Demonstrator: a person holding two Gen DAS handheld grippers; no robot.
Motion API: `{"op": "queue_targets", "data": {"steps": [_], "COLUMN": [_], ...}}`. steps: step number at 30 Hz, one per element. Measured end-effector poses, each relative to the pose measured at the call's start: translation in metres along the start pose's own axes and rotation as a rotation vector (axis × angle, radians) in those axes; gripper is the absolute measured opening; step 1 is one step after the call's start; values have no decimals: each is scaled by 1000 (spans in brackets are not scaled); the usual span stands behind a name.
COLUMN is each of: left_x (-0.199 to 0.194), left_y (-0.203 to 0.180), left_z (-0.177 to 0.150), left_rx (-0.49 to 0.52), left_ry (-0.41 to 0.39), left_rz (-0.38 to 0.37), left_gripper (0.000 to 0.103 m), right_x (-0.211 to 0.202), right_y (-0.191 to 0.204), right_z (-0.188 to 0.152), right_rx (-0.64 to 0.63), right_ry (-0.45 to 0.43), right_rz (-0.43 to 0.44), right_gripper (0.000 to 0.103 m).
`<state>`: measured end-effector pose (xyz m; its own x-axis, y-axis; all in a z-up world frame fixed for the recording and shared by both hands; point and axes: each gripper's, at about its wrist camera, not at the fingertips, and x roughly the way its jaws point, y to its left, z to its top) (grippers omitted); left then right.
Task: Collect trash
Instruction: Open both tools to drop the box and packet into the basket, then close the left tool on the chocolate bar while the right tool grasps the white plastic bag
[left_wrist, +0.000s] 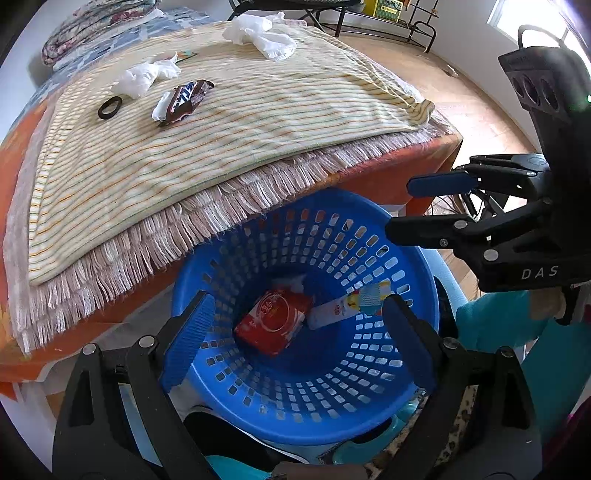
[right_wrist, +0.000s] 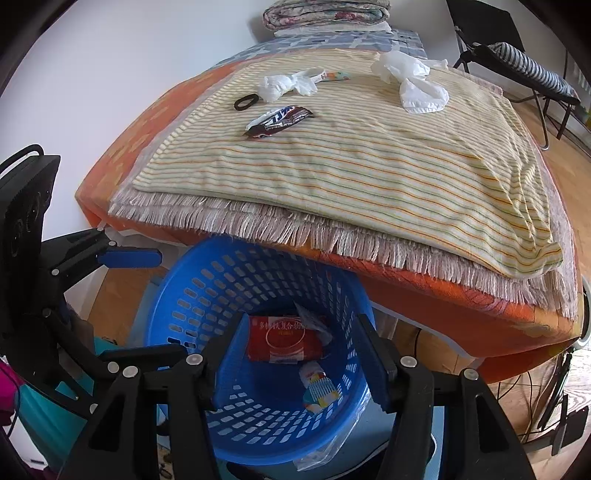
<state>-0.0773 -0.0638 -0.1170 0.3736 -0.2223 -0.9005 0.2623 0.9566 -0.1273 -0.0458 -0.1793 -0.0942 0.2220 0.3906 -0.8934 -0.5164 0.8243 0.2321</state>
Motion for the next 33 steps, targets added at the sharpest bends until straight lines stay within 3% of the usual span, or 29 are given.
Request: {"op": "queue_targets", "data": {"steps": [10,17,28,33], "left_x": [-5,-13,-28,-31], "left_y": [11,20,51,62], "left_z": [6,19,54,73], "left_rx": [-47,-85,-184,-170], "left_ry": [-16,-45,-93,-112], "left_rz": [8,24,48,91], "left_gripper": [94,94,94,94], "right_x": [-4,-10,-21,-29], "right_y": [-4,-10,-23,-30], "right_z": [3,11,37,58], "right_rx": [21,61,130,158], "right_ry": [-15,-38,-66,-100], "right_rz": [-1,-3,21,36], "right_gripper": [61,83,84,85]}}
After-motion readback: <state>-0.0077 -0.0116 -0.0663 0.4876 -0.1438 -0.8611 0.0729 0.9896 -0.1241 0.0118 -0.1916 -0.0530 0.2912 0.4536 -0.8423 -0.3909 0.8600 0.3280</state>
